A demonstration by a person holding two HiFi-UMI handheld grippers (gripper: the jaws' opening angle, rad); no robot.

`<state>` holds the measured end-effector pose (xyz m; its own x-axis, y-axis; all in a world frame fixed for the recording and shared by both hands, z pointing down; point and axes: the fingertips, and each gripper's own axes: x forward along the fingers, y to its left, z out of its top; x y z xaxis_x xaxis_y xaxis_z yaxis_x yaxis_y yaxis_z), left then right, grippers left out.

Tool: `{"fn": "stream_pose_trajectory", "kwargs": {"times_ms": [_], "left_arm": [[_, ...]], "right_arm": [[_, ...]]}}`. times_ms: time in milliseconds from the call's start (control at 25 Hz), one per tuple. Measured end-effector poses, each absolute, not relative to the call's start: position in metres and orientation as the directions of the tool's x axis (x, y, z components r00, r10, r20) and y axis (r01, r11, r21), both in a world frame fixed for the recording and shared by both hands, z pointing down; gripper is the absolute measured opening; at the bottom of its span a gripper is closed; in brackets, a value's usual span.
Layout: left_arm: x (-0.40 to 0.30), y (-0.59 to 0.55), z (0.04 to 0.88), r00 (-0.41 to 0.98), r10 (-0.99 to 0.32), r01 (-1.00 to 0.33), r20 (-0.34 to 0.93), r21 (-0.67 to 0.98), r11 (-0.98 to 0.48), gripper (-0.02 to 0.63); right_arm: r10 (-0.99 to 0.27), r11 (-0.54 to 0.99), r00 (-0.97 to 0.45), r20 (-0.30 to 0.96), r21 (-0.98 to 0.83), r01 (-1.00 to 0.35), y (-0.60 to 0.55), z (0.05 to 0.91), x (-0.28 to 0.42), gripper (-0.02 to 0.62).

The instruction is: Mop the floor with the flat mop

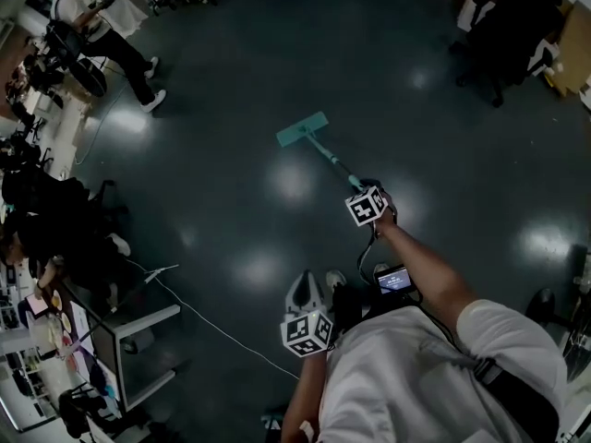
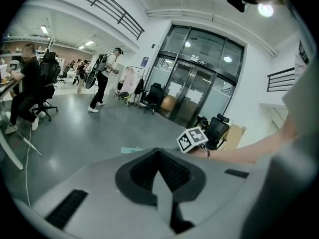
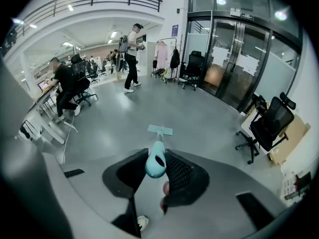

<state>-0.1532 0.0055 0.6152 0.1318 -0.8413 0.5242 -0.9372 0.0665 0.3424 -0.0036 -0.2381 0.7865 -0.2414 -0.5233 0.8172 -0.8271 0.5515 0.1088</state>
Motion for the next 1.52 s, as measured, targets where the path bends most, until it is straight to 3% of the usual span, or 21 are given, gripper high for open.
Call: {"fn": "stream_pose_trajectory", "kwargs": {"times_ms": [160,400,600,800,1000,1200,1520], "left_arm": [[-0.152,-0.003,0.612,0.158,-0.85,-0.935,0.503,0.354,0.036,0.002],[-0.144,-0.011,0.609,0.197,-0.857,-0.926,0.477,0.377,-0.004,0.002],[-0.144,-0.009,0.613,0.199,-0.85,-0.922,0.487,0.386,0.005,0.002],[-0.147,-0.001,0.615,0.185,-0.846,-0.924,0.5,0.381,0.024,0.001],[-0.162,0.007,0.614,0.155,-0.842,-0.926,0.516,0.374,0.059,0.0],[-0.179,0.024,0.617,0.116,-0.837,-0.929,0.534,0.357,0.1,0.0],[-0.174,0.025,0.629,0.167,-0.836,-0.917,0.523,0.393,0.063,0.002]], "right_arm": [[-0.478,0.576,-0.246,0.844,0.089,-0.813,-0.165,0.776,0.042,0.11],[-0.426,0.53,-0.237,0.873,0.028,-0.848,-0.033,0.693,0.125,0.11],[-0.374,0.456,-0.179,0.91,0.013,-0.89,0.015,0.697,0.144,0.11],[-0.414,0.435,-0.155,0.897,0.045,-0.9,-0.035,0.743,0.121,0.11],[-0.513,0.41,-0.168,0.842,0.069,-0.91,-0.167,0.788,0.066,0.11],[-0.516,0.397,-0.13,0.846,0.102,-0.912,-0.261,0.801,0.025,0.109],[-0.49,0.463,-0.161,0.857,0.099,-0.881,-0.197,0.78,0.042,0.109]]}}
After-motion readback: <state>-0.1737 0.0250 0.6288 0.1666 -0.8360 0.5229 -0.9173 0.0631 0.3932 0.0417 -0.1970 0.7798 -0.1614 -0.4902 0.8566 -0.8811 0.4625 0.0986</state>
